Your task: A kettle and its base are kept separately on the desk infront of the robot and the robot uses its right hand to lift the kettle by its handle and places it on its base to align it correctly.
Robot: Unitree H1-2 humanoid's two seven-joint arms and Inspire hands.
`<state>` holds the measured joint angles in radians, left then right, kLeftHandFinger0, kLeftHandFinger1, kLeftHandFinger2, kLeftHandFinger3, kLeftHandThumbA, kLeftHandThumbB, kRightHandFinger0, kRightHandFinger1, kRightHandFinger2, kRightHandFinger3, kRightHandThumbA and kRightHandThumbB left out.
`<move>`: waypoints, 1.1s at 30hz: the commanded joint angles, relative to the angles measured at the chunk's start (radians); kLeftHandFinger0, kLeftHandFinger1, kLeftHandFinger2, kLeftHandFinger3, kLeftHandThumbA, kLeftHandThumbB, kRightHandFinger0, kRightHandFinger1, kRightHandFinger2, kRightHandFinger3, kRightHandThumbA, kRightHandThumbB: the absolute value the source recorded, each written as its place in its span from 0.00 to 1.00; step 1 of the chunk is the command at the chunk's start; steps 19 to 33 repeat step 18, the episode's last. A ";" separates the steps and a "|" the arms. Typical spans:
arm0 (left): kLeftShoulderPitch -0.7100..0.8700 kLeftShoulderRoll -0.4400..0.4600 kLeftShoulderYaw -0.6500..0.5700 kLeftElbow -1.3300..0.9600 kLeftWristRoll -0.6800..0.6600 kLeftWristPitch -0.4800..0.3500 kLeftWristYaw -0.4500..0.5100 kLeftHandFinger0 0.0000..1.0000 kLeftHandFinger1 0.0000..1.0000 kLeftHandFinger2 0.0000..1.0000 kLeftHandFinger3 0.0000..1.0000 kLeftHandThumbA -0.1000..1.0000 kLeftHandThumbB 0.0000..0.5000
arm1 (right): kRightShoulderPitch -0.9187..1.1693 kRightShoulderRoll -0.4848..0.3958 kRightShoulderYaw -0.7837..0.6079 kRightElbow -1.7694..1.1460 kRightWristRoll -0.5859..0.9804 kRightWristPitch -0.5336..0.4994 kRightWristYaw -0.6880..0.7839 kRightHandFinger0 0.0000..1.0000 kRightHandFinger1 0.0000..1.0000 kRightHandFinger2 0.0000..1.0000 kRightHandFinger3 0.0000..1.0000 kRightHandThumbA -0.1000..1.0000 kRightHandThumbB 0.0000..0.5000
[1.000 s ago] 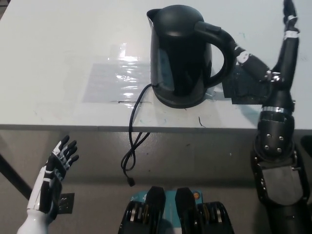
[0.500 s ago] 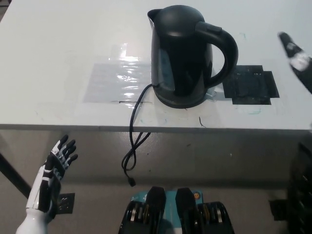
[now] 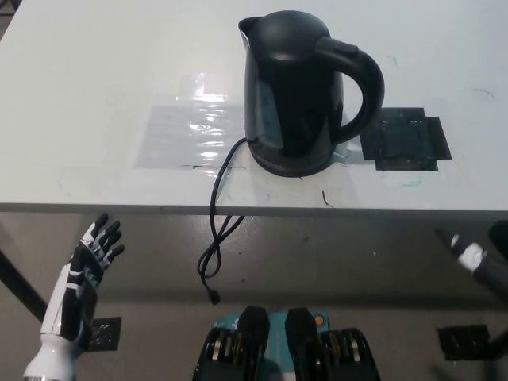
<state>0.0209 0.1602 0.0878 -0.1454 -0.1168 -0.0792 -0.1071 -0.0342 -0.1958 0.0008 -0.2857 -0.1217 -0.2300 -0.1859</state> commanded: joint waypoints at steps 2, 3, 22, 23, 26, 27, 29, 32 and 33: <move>-0.028 0.018 0.004 -0.009 -0.025 -0.034 -0.021 1.00 1.00 1.00 1.00 1.00 0.46 | 0.020 -0.031 0.030 0.141 0.010 -0.154 0.073 1.00 1.00 1.00 1.00 1.00 0.65; -0.027 0.017 0.003 -0.009 -0.026 -0.034 -0.022 1.00 1.00 1.00 1.00 1.00 0.46 | 0.024 -0.031 0.031 0.149 0.013 -0.159 0.074 1.00 1.00 1.00 1.00 1.00 0.65; -0.018 0.031 -0.006 0.013 -0.013 -0.083 -0.040 1.00 1.00 1.00 1.00 1.00 0.48 | 0.018 -0.024 0.069 0.305 0.067 -0.109 0.181 1.00 1.00 1.00 1.00 1.00 0.64; -0.018 0.031 -0.006 0.013 -0.013 -0.083 -0.040 1.00 1.00 1.00 1.00 1.00 0.48 | 0.018 -0.024 0.069 0.305 0.067 -0.109 0.181 1.00 1.00 1.00 1.00 1.00 0.64; -0.018 0.031 -0.006 0.013 -0.013 -0.083 -0.040 1.00 1.00 1.00 1.00 1.00 0.48 | 0.018 -0.024 0.069 0.305 0.067 -0.109 0.181 1.00 1.00 1.00 1.00 1.00 0.64; -0.018 0.031 -0.006 0.013 -0.013 -0.083 -0.040 1.00 1.00 1.00 1.00 1.00 0.48 | 0.018 -0.024 0.069 0.305 0.067 -0.109 0.181 1.00 1.00 1.00 1.00 1.00 0.64; -0.018 0.031 -0.006 0.013 -0.013 -0.083 -0.040 1.00 1.00 1.00 1.00 1.00 0.48 | 0.018 -0.024 0.069 0.305 0.067 -0.109 0.181 1.00 1.00 1.00 1.00 1.00 0.64; -0.018 0.031 -0.006 0.013 -0.013 -0.083 -0.040 1.00 1.00 1.00 1.00 1.00 0.48 | 0.018 -0.024 0.069 0.305 0.067 -0.109 0.181 1.00 1.00 1.00 1.00 1.00 0.64; -0.018 0.031 -0.006 0.013 -0.013 -0.083 -0.040 1.00 1.00 1.00 1.00 1.00 0.48 | 0.018 -0.024 0.069 0.305 0.067 -0.109 0.181 1.00 1.00 1.00 1.00 1.00 0.64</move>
